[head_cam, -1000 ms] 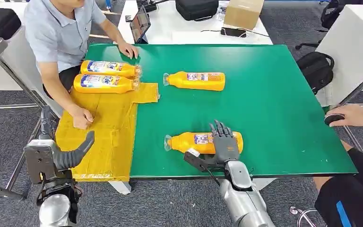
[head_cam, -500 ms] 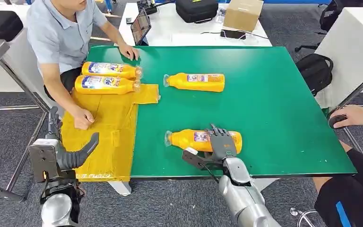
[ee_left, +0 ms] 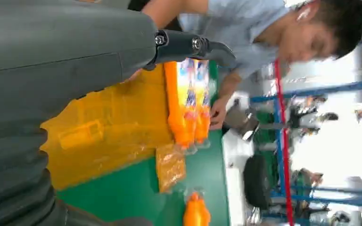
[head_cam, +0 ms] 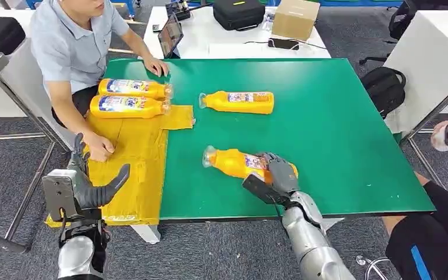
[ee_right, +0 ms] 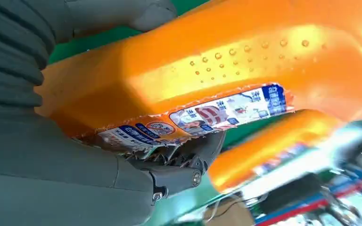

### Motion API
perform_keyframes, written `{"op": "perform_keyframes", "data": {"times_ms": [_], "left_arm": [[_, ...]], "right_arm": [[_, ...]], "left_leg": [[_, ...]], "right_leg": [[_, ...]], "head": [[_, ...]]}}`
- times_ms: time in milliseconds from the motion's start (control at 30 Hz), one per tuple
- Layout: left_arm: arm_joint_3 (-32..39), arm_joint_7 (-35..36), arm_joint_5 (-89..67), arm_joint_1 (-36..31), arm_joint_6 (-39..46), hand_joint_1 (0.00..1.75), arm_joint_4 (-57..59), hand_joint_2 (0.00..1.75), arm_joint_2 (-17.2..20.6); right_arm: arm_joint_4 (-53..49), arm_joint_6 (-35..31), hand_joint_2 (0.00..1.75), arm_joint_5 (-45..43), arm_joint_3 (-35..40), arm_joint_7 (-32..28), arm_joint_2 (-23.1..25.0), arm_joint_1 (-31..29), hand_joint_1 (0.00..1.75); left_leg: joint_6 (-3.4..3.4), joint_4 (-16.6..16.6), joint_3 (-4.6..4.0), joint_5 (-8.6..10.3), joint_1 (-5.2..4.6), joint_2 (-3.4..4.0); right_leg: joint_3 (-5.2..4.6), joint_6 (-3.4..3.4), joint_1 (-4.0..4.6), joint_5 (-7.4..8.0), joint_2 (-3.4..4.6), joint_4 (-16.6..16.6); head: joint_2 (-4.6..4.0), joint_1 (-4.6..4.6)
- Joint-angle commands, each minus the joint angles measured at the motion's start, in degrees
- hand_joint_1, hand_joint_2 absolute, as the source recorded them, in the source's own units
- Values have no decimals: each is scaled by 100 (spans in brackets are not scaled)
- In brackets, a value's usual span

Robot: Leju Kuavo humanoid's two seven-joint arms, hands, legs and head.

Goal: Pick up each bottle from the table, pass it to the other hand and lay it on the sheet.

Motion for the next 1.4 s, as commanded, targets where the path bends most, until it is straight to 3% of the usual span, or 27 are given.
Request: {"op": "perform_keyframes", "data": {"times_ms": [33,167,400,467,667,967,1267,1400], "left_arm": [[-681,541,602,-375,-550,0,2321,175,0],[-1426,171,1198,-347,-572,0,2743,175,0],[-1994,-248,899,-232,-985,0,2251,175,0],[-1996,-539,946,-102,-1172,0,1862,175,0],[-2070,-725,1077,11,-1363,0,1241,175,0],[-2183,-491,1831,-280,-1250,0,1635,175,0],[-2460,27,1942,-302,-1389,0,2244,175,0],[-2487,-107,1990,-319,-1494,0,2295,175,0]], "right_arm": [[-2661,463,175,-1682,286,-904,679,847,175],[-3650,334,175,-2041,985,-904,757,1120,175],[-4226,195,175,-2187,1445,-1011,746,1297,175],[-3826,473,175,-1982,1596,-646,677,1175,175],[-2575,462,175,-1780,1944,-664,675,919,175],[-1524,115,175,-1135,2870,-600,735,751,175],[-1810,-93,175,-980,3284,-691,682,747,175],[-1902,-152,175,-996,3305,-710,675,657,175]], "left_leg": [[4,-13,-21,15,-3,-34],[13,-2,-98,36,-10,-49],[16,2,-147,32,-6,-51],[15,2,-152,30,-6,-48],[13,0,-149,24,2,-33],[11,-1,-161,31,3,-46],[13,-3,-158,30,0,-56],[13,-3,-161,31,-4,-55]], "right_leg": [[-1,-10,0,0,-41,-5],[-30,6,-9,1,-43,19],[-72,5,-5,-3,-50,16],[-77,4,-5,-2,-49,16],[-79,-1,4,4,-25,8],[-87,6,2,6,-32,9],[-82,2,0,0,-48,9],[-87,3,-4,0,-46,12]], "head": [[0,0],[0,-4],[0,-4],[0,-2],[0,-4],[0,-2],[0,-2],[0,-2]]}}
